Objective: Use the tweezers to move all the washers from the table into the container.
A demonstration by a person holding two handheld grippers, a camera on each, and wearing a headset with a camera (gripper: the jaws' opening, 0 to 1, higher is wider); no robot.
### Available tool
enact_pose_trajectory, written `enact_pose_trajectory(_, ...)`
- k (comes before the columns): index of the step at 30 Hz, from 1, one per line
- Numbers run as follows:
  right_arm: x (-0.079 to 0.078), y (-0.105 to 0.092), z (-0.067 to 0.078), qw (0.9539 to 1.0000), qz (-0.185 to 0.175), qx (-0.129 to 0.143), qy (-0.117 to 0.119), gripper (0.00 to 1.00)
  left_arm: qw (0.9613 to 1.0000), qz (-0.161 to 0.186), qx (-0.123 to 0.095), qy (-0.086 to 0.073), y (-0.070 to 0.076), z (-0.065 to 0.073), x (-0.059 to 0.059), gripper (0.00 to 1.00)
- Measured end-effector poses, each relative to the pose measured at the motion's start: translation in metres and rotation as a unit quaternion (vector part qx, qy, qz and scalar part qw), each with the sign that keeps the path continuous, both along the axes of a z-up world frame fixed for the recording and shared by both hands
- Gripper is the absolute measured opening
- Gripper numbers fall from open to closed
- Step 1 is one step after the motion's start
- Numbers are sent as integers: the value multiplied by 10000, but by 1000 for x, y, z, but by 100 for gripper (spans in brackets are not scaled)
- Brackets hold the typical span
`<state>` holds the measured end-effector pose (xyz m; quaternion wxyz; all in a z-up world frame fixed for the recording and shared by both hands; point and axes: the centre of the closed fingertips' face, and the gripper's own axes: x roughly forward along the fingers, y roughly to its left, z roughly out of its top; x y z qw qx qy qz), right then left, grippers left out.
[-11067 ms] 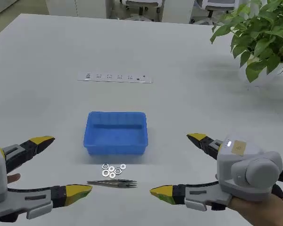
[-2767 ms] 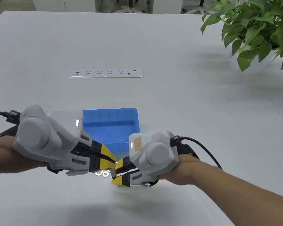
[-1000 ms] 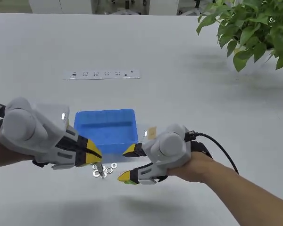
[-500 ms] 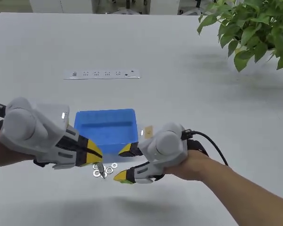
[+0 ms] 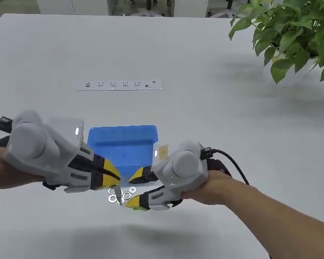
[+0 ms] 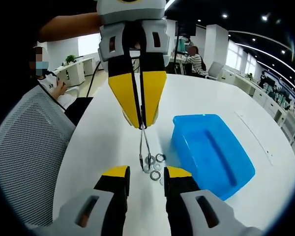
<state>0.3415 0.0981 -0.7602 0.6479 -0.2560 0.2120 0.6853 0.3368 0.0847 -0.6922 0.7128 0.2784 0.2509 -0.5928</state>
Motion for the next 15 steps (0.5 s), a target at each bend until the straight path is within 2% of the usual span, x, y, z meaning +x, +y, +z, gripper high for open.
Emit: enact_pose_trajectory(15,-5,20,-2,9996,282,-17,-77,18,10000,20,8,14,0,-1,2,5)
